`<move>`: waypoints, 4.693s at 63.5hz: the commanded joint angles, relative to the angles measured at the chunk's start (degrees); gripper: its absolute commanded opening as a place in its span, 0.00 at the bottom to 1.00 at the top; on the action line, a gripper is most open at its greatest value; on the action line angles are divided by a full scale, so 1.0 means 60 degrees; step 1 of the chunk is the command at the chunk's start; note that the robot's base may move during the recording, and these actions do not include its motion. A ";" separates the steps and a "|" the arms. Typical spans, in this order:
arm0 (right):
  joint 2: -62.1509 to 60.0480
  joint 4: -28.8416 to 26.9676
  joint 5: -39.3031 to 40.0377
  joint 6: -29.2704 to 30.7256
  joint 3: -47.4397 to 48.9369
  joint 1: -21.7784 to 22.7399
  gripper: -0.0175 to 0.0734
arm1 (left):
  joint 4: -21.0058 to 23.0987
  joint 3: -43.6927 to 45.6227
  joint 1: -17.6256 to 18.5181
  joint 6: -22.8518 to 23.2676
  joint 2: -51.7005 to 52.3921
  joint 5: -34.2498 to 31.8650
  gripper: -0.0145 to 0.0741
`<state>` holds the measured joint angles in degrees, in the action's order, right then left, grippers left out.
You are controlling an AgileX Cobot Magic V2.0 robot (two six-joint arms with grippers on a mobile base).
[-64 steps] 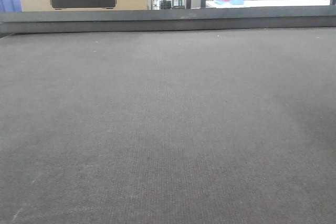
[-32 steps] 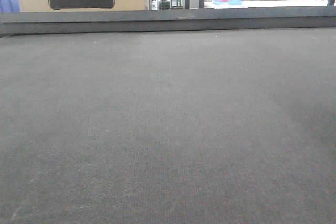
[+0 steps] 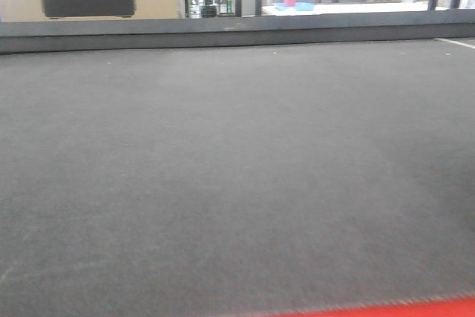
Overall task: Grab block from conveyor and place in blue bin
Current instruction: 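Drive away from the conveyor past the red-framed table holding both bricks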
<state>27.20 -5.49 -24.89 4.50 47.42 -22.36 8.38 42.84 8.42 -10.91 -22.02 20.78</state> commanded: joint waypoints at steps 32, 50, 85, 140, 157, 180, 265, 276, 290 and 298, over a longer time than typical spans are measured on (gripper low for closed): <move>-0.0075 0.0039 0.0214 0.0026 -0.0014 -0.0019 0.02 | 0.0014 0.0013 0.0045 0.0003 0.0031 -0.0152 0.04; -0.0075 0.0039 0.0214 0.0026 -0.0014 -0.0019 0.02 | 0.0014 0.0013 0.0045 0.0003 0.0031 -0.0152 0.04; -0.0075 0.0039 0.0214 0.0026 -0.0014 -0.0019 0.02 | 0.0014 0.0013 0.0045 0.0003 0.0031 -0.0152 0.04; -0.0075 0.0039 0.0214 0.0026 -0.0014 -0.0019 0.02 | 0.0014 0.0013 0.0045 0.0003 0.0031 -0.0152 0.04; -0.0075 0.0039 0.0214 0.0026 -0.0014 -0.0019 0.02 | 0.0014 0.0013 0.0045 0.0003 0.0031 -0.0152 0.04; -0.0075 0.0039 0.0214 0.0026 -0.0014 -0.0019 0.02 | 0.0014 0.0013 0.0045 0.0003 0.0031 -0.0152 0.04; -0.0075 0.0039 0.0214 0.0026 -0.0014 -0.0019 0.02 | 0.0014 0.0013 0.0045 0.0003 0.0031 -0.0152 0.04; -0.0075 0.0038 0.0233 0.0026 -0.0014 -0.0019 0.02 | 0.0014 0.0013 0.0045 0.0003 0.0031 -0.0152 0.04; -0.0075 0.0038 0.0233 0.0026 -0.0014 -0.0019 0.02 | 0.0014 0.0013 0.0045 0.0003 0.0031 -0.0152 0.04; -0.0075 0.0038 0.0233 0.0026 -0.0014 -0.0019 0.02 | 0.0014 0.0013 0.0045 0.0003 0.0031 -0.0152 0.04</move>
<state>27.11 -5.49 -24.86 4.61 47.42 -22.36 8.28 42.84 8.42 -10.91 -22.02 20.67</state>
